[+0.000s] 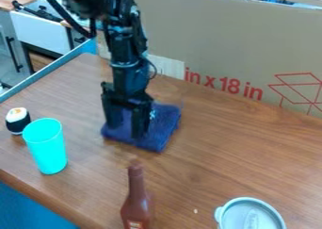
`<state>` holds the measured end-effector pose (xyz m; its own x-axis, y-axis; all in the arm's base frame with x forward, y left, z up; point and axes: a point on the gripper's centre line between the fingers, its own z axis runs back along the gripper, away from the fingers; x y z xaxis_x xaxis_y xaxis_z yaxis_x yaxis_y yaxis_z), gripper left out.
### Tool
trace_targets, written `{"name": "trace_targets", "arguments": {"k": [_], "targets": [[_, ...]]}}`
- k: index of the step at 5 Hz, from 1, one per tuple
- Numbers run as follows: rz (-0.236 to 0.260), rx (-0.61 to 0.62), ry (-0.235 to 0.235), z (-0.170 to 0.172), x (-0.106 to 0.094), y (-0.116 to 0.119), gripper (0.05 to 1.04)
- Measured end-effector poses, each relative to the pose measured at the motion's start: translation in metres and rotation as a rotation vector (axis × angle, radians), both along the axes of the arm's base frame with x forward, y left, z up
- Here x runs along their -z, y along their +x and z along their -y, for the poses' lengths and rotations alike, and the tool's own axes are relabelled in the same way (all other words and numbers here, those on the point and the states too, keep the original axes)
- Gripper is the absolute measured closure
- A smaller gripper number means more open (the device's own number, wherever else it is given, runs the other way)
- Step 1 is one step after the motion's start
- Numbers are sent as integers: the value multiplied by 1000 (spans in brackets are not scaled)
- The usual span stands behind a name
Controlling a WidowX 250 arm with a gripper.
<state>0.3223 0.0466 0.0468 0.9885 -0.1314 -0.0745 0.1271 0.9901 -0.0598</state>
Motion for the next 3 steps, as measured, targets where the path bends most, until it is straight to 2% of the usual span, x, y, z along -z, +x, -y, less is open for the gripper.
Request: {"name": "trace_targets", "arguments": {"k": [1, 2, 3], "targets": [[17, 40, 45, 9, -18, -6, 83], [70, 76, 56, 16, -35, -16, 83], [148, 80, 40, 20, -52, -30, 83]]}}
